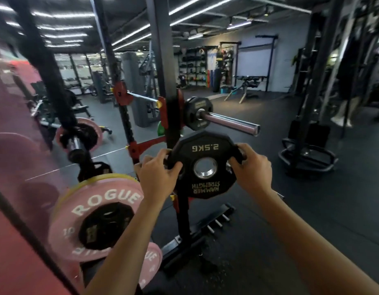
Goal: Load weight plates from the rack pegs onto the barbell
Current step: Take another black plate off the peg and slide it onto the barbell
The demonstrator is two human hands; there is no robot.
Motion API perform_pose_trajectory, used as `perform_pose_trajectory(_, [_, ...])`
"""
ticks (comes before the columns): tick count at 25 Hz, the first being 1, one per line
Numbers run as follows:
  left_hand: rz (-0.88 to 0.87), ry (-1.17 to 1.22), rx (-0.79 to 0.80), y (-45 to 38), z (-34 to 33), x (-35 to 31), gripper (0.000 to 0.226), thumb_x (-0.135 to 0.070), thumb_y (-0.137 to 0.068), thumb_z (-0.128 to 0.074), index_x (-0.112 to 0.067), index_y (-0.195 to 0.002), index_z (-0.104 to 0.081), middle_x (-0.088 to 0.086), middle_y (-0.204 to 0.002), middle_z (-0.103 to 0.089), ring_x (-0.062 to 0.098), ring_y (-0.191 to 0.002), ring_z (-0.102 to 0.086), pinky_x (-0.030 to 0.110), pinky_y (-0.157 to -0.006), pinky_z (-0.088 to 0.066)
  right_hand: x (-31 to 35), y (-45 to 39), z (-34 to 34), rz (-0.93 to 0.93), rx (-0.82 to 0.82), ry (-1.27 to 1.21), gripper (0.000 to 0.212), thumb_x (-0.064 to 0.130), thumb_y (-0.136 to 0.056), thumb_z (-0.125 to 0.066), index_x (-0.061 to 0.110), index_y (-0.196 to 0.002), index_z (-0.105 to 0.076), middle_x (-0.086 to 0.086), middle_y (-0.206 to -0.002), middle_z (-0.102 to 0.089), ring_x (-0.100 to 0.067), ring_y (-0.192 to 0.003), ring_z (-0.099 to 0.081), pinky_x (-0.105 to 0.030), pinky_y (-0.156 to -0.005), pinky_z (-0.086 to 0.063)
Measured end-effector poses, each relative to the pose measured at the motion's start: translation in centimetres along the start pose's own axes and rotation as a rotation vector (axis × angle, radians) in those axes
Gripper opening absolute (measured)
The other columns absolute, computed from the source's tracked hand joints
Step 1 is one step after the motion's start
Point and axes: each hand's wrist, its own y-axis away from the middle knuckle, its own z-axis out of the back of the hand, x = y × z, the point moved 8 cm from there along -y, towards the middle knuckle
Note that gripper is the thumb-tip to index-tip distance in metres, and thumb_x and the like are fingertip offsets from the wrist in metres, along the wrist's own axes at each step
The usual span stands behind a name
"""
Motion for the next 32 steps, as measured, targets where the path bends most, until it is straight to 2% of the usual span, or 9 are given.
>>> perform_pose_trajectory(3, [-0.036, 0.084, 0.046, -1.1, -6.1, -3.8, 0.038, -0.046, -0.075, -0.063, -0.019, -0.101, -0.068, -0.002, -0.069, -0.058, 0.03, -0.087, -0.059, 0.041, -0.082, -0.033, -5.5, -2.3, 1.8, -0.061, -0.065, 0.05, 0.031, 0.03, -0.083, -0.066, 0.033, -0.113, -0.063, -0.005, -0.081, -0.072, -0.031, -0.082, -0.066, -0.031, -0.066, -0.042])
perform_pose_trajectory(10, [-0.035, 0.243, 0.148, -5.7, -19.8, -9.8, 0.033, -0.04, -0.079, -0.072, -0.023, -0.107, -0.066, -0.007, -0.076, -0.063, 0.023, -0.091, -0.058, 0.043, -0.089, -0.035, -14.6, -10.7, 3.3, -0.113, -0.101, 0.152, 0.032, 0.027, -0.086, -0.065, 0.03, -0.117, -0.061, -0.002, -0.084, -0.071, -0.028, -0.082, -0.066, -0.028, -0.065, -0.034])
perform_pose_trajectory(13, [-0.032, 0.273, 0.163, -8.1, -24.0, -11.7, 0.032, -0.043, -0.08, -0.067, -0.023, -0.105, -0.066, -0.012, -0.075, -0.056, 0.021, -0.091, -0.057, 0.037, -0.087, -0.031, -17.9, -14.5, 3.0, -0.119, -0.117, 0.179, 0.033, 0.027, -0.086, -0.065, 0.03, -0.118, -0.06, -0.003, -0.083, -0.071, -0.03, -0.083, -0.066, -0.029, -0.066, -0.036])
perform_pose_trajectory(16, [-0.028, 0.243, 0.161, -9.4, -27.1, -12.9, 0.034, -0.046, -0.079, -0.06, -0.024, -0.103, -0.066, -0.009, -0.075, -0.061, 0.021, -0.09, -0.056, 0.033, -0.084, -0.024, -20.4, -17.4, 2.3, -0.111, -0.109, 0.172, 0.034, 0.027, -0.086, -0.065, 0.029, -0.119, -0.06, -0.004, -0.086, -0.072, -0.031, -0.085, -0.066, -0.029, -0.067, -0.036])
perform_pose_trajectory(18, [-0.012, 0.214, 0.153, -9.9, -28.8, -13.6, 0.03, -0.042, -0.08, -0.064, -0.023, -0.105, -0.065, -0.01, -0.075, -0.059, 0.021, -0.089, -0.056, 0.034, -0.084, -0.025, -22.3, -19.4, 1.3, -0.093, -0.087, 0.143, 0.034, 0.026, -0.086, -0.065, 0.028, -0.119, -0.061, -0.003, -0.085, -0.072, -0.031, -0.085, -0.066, -0.03, -0.067, -0.037])
perform_pose_trajectory(21, [0.028, 0.141, 0.076, -10.1, -30.0, -14.4, 0.033, -0.04, -0.081, -0.059, -0.022, -0.107, -0.065, -0.012, -0.074, -0.057, 0.02, -0.085, -0.057, 0.036, -0.085, -0.03, -24.2, -22.2, -0.4, -0.018, -0.028, 0.063, 0.032, 0.026, -0.085, -0.065, 0.028, -0.117, -0.06, 0.0, -0.072, -0.068, -0.028, -0.076, -0.066, -0.032, -0.066, -0.044])
perform_pose_trajectory(23, [0.052, 0.071, 0.022, -10.3, -29.7, -14.5, 0.037, -0.044, -0.08, -0.055, -0.02, -0.105, -0.066, -0.012, -0.072, -0.056, 0.021, -0.084, -0.058, 0.037, -0.085, -0.031, -24.7, -23.7, -1.4, 0.036, 0.027, 0.024, 0.031, 0.025, -0.086, -0.064, 0.026, -0.117, -0.061, 0.005, -0.066, -0.061, -0.024, -0.07, -0.062, -0.029, -0.063, -0.04])
perform_pose_trajectory(26, [0.113, -0.041, -0.04, -9.1, -29.3, -15.3, 0.039, -0.048, -0.079, -0.051, -0.02, -0.101, -0.066, -0.012, -0.071, -0.052, 0.021, -0.082, -0.057, 0.037, -0.083, -0.031, -25.2, -25.8, -2.7, 0.155, 0.128, -0.022, 0.031, 0.021, -0.088, -0.063, 0.022, -0.119, -0.061, 0.003, -0.067, -0.061, -0.026, -0.07, -0.063, -0.027, -0.063, -0.035])
perform_pose_trajectory(32, [0.229, -0.177, -0.089, -7.4, -29.4, -16.1, 0.03, -0.042, -0.08, -0.063, -0.022, -0.102, -0.063, -0.005, -0.074, -0.064, 0.02, -0.08, -0.059, 0.038, -0.087, -0.033, -25.7, -28.2, -5.9, 0.353, 0.155, -0.127, 0.032, 0.018, -0.089, -0.06, 0.018, -0.121, -0.056, -0.008, -0.076, -0.068, -0.033, -0.066, -0.064, -0.033, -0.058, -0.045])
